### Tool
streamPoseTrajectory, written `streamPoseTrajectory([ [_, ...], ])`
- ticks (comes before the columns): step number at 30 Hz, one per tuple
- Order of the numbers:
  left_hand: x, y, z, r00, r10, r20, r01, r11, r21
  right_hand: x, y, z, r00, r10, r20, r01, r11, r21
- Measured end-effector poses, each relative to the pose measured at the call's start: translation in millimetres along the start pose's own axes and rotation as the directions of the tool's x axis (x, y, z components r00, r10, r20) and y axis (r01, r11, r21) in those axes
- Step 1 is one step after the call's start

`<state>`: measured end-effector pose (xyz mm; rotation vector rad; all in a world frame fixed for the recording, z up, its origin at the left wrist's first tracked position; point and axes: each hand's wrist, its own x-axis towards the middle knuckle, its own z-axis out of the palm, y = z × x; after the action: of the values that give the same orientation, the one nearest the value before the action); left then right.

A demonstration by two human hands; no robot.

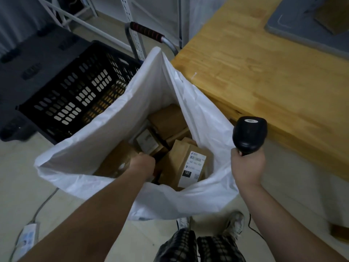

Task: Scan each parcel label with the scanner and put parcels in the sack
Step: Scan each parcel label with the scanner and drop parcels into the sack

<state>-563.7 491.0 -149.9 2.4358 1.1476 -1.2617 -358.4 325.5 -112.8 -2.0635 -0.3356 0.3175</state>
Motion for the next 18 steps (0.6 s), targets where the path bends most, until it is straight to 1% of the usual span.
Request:
streamPoseTrajectory([
  [3, 5, 2, -29, 1.0, 0.014, 0.0, -0.013, 0.975, -0.223, -3, -1, 0, 0.992, -0.013, 0.122, 0.018, 0.999, -0.042],
  [5, 4, 7, -51, 0.997, 0.043, -0.068, -0.062, 0.954, -0.294, 1, -1, 0, 0.979, 0.005, 0.202, 0.018, 0.994, -0.108],
  [7, -1, 15, -66, 0.979, 0.082, -0.188, -0.136, 0.946, -0.295, 7, -4, -2, 0.965, 0.043, 0.257, -0.001, 0.987, -0.161],
  [10, -15, 29, -85, 0.932, 0.12, -0.342, -0.227, 0.928, -0.294, 13, -15, -13, 0.954, 0.034, 0.299, 0.011, 0.989, -0.146],
  [12, -28, 40, -104, 0.878, 0.149, -0.454, -0.295, 0.917, -0.268, 19, -29, -27, 0.961, -0.005, 0.275, 0.041, 0.991, -0.125],
  [15, -43, 61, -140, 0.776, 0.186, -0.603, -0.386, 0.896, -0.221, 36, -50, -55, 0.974, -0.027, 0.224, 0.059, 0.989, -0.136],
  [18, -55, 93, -185, 0.719, 0.243, -0.651, -0.436, 0.887, -0.15, 62, -65, -93, 0.978, -0.048, 0.205, 0.081, 0.984, -0.157],
])
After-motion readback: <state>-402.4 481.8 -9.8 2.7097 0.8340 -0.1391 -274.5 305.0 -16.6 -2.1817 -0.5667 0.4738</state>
